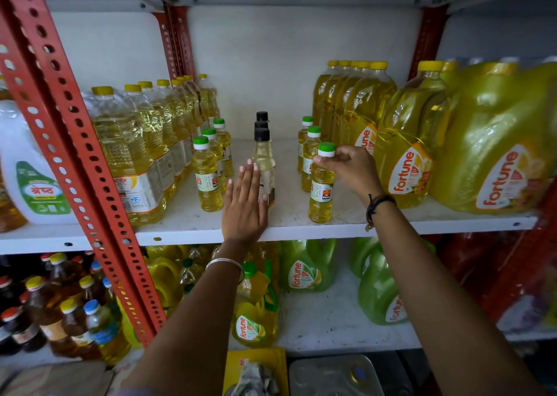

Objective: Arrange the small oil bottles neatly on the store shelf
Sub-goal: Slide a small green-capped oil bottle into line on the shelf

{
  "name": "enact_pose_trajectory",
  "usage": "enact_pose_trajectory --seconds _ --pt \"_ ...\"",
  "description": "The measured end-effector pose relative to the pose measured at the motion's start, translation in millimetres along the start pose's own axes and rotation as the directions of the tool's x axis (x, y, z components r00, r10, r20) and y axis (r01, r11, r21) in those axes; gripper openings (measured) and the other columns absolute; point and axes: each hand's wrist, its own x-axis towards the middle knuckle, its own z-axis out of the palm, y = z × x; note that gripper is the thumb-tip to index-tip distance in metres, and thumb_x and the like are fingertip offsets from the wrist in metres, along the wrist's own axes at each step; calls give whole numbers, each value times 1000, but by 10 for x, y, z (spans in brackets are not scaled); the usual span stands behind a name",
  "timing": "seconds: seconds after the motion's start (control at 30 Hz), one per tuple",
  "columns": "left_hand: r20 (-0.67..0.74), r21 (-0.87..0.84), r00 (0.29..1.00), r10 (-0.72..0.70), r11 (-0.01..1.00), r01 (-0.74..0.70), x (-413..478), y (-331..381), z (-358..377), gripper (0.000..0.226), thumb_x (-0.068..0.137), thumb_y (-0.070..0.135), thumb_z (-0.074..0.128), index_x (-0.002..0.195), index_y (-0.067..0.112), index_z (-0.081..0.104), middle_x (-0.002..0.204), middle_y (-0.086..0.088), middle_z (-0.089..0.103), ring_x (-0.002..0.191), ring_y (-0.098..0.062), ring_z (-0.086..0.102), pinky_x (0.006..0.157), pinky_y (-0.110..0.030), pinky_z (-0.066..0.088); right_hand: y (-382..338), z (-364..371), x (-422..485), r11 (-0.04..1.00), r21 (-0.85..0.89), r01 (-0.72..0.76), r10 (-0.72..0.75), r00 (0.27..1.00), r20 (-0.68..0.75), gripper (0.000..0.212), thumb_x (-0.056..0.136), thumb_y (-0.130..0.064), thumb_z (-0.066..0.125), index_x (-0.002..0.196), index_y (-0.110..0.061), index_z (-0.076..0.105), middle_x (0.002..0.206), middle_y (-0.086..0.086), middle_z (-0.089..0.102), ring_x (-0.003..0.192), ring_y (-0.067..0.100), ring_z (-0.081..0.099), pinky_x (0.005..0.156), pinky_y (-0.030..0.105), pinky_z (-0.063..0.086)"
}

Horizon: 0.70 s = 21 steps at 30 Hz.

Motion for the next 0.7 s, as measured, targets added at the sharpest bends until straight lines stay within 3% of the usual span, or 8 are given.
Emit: enact_pose_trajectory --seconds 0.33,0.5,0.6,0.7 --pt "-2 -1 1000 -3 1000 3 3 4 -6 59 100 34 21 153 7 19 160 -6 12 148 -17 5 120 -35 0 5 14 -41 1000 -19 14 -14 999 -33 34 72 -34 77 93 -8 70 94 9 74 87 15 67 71 21 49" --pt "19 -3 1000 -3 1000 3 8 3 -26 59 100 35 21 153 7 18 160 -6 11 148 -17 5 120 -35 -2 27 54 -90 998 -62 -4 0 998 -57 50 74 -43 74 109 -10 61 110 7 67 101 18 62 71 19 47" --pt "21 -15 1000 -5 1000 5 7 -12 -63 59 100 35 21 152 8 19 160 -5 12 148 -17 5 120 -34 -2 4 136 -171 996 -80 25 -42 975 -219 65 71 -53 71 118 -13 52 122 7 57 109 19 54 84 31 49" --pt "15 10 1000 -13 1000 13 -13 -109 -128 60 100 36 22 152 7 20 160 -7 13 148 -17 6 120 -34 -2 -154 261 -315 960 -86 265 -275 859 -432 49 77 -43 69 110 -11 54 112 4 52 102 18 52 82 26 45"
